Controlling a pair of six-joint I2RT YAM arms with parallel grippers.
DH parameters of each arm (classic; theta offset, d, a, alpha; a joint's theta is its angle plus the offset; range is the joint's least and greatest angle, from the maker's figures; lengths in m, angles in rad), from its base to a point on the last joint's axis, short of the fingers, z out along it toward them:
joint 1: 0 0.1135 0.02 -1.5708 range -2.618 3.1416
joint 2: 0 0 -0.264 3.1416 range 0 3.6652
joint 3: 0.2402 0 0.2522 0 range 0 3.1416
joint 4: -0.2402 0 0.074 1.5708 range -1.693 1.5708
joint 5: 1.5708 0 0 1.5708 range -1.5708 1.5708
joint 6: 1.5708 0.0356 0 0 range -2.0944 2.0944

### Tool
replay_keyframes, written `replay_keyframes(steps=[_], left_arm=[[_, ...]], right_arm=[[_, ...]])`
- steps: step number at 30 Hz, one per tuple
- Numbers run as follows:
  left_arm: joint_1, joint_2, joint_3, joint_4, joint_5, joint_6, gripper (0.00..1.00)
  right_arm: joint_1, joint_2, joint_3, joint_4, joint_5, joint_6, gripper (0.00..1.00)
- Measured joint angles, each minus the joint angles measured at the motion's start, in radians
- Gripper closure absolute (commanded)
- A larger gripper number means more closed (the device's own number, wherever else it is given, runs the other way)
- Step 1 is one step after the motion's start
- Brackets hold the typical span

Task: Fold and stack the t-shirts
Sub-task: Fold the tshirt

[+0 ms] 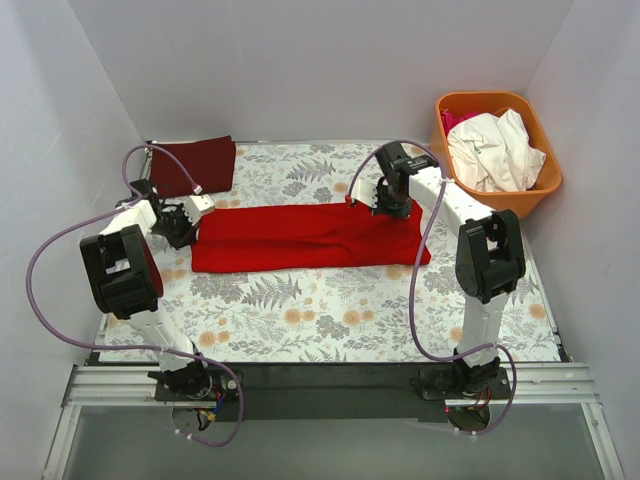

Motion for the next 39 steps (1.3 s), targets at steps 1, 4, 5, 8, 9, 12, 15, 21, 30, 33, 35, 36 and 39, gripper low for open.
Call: replay_keyframes(steps=[1,4,5,8,9,12,15,21,30,33,35,36,39], left_arm=[[0.0,0.004,0.0,0.004,-0.002,-0.001,1.0],[-0.002,0.015,0.003,0.009,-0.008,-0.009,1.0],[-0.003,0.021,0.006,0.008,-0.01,-0.013,1.0],[-0.007,0.059,0.046,0.0,-0.012,-0.047,0.9],[-0.008,0.072,0.064,-0.002,-0.013,-0.064,0.86],[-0.006,0.103,0.138,-0.034,-0.012,-0.141,0.71],[0.011,0.111,0.222,-0.079,0.017,-0.243,0.54],[0.064,0.04,0.196,-0.135,0.089,-0.449,0.36],[0.074,-0.132,-0.07,-0.116,0.096,-0.699,0.33],[0.074,-0.132,-0.107,-0.103,0.087,-0.739,0.32],[0.074,-0.13,-0.123,-0.095,0.082,-0.76,0.32],[0.074,-0.129,-0.129,-0.09,0.08,-0.767,0.32],[0.074,-0.119,-0.132,-0.075,0.071,-0.787,0.31]], right_arm=[[0.0,0.004,0.001,0.0,0.0,0.0,0.99],[0.0,0.023,0.002,0.0,0.001,-0.001,0.96],[0.0,0.031,0.002,0.0,0.001,0.0,0.92],[-0.001,0.051,0.002,0.0,0.008,0.002,0.72],[-0.003,0.054,0.003,0.0,0.01,0.005,0.63],[-0.02,0.055,0.023,-0.015,0.011,0.021,0.58],[-0.056,0.052,0.075,-0.042,-0.012,0.057,0.58],[-0.175,-0.02,0.084,-0.153,-0.179,0.211,0.57],[-0.301,-0.089,-0.096,-0.21,-0.366,0.388,0.53],[-0.318,-0.076,-0.114,-0.203,-0.388,0.416,0.53],[-0.324,-0.067,-0.123,-0.197,-0.397,0.432,0.52],[-0.327,-0.063,-0.131,-0.185,-0.401,0.439,0.52],[-0.33,-0.04,-0.152,-0.168,-0.407,0.458,0.52]])
